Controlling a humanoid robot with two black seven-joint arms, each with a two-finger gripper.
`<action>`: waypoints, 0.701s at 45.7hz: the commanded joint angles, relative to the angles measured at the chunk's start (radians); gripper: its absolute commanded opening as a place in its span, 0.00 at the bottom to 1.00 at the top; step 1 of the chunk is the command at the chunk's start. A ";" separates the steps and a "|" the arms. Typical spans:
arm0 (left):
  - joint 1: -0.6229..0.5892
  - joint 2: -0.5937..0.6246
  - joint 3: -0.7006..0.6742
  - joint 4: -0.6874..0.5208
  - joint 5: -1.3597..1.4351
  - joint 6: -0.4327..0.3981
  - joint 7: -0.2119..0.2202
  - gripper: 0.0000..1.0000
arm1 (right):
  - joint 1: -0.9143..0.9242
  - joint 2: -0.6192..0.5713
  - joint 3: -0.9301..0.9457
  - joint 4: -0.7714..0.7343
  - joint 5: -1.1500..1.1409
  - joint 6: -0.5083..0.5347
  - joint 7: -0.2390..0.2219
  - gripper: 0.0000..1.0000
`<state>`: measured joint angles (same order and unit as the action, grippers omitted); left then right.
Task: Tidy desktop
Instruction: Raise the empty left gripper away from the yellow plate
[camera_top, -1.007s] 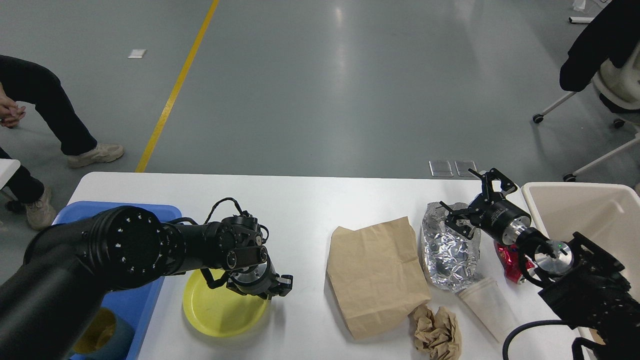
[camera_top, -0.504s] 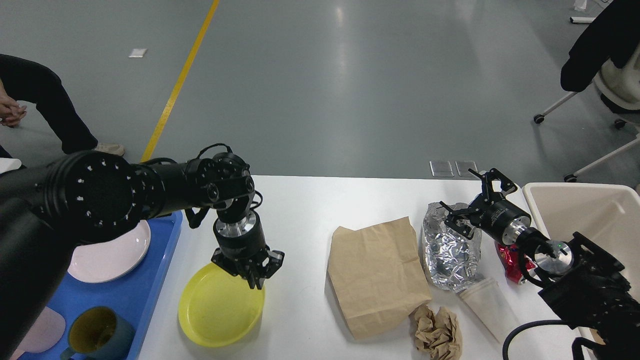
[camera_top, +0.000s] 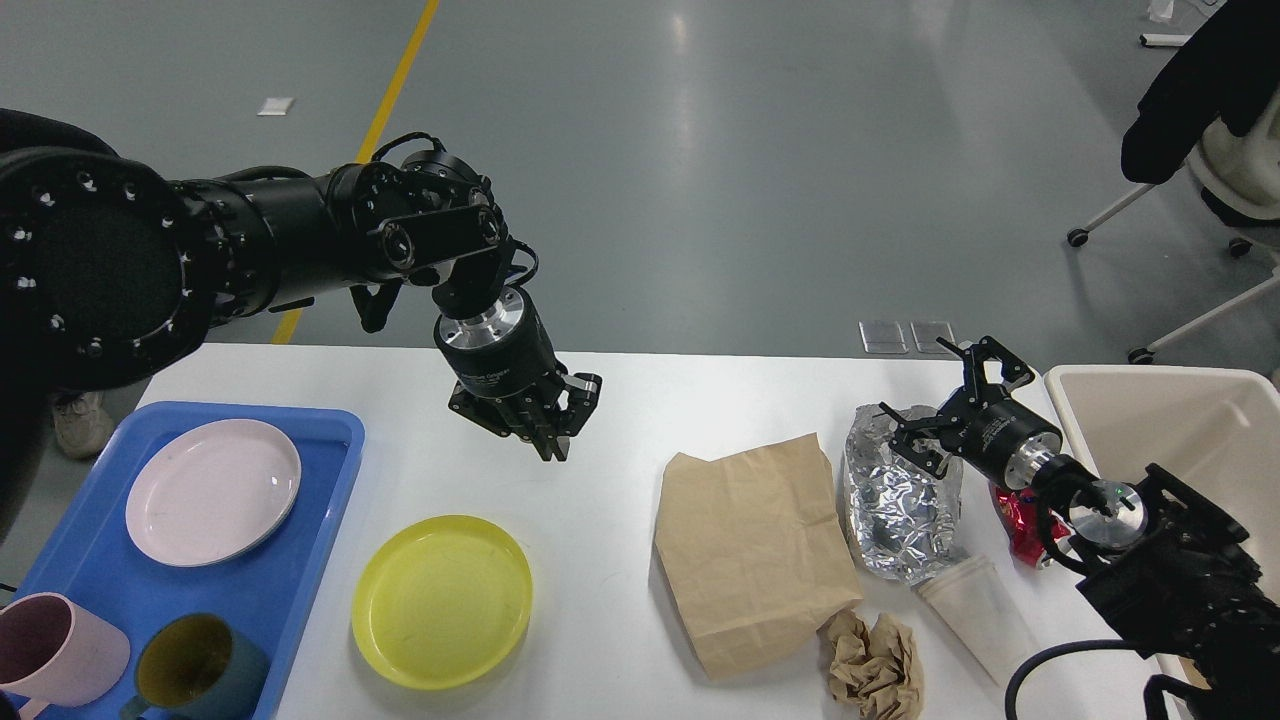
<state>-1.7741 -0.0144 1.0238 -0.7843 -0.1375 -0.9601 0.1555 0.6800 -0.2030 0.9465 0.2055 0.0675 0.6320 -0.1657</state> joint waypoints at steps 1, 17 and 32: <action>-0.001 0.002 0.016 -0.003 0.003 0.000 -0.001 0.00 | 0.000 0.001 0.000 0.000 0.000 0.000 0.000 1.00; 0.001 -0.004 0.038 -0.003 0.016 0.000 0.012 0.17 | 0.000 0.001 0.000 0.000 0.000 0.000 0.000 1.00; -0.137 0.011 0.079 -0.024 0.021 0.000 0.009 0.96 | 0.000 0.001 0.000 0.000 0.000 0.000 0.000 1.00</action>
<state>-1.8467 -0.0135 1.0902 -0.7888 -0.1186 -0.9601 0.1668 0.6804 -0.2025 0.9465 0.2055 0.0675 0.6320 -0.1657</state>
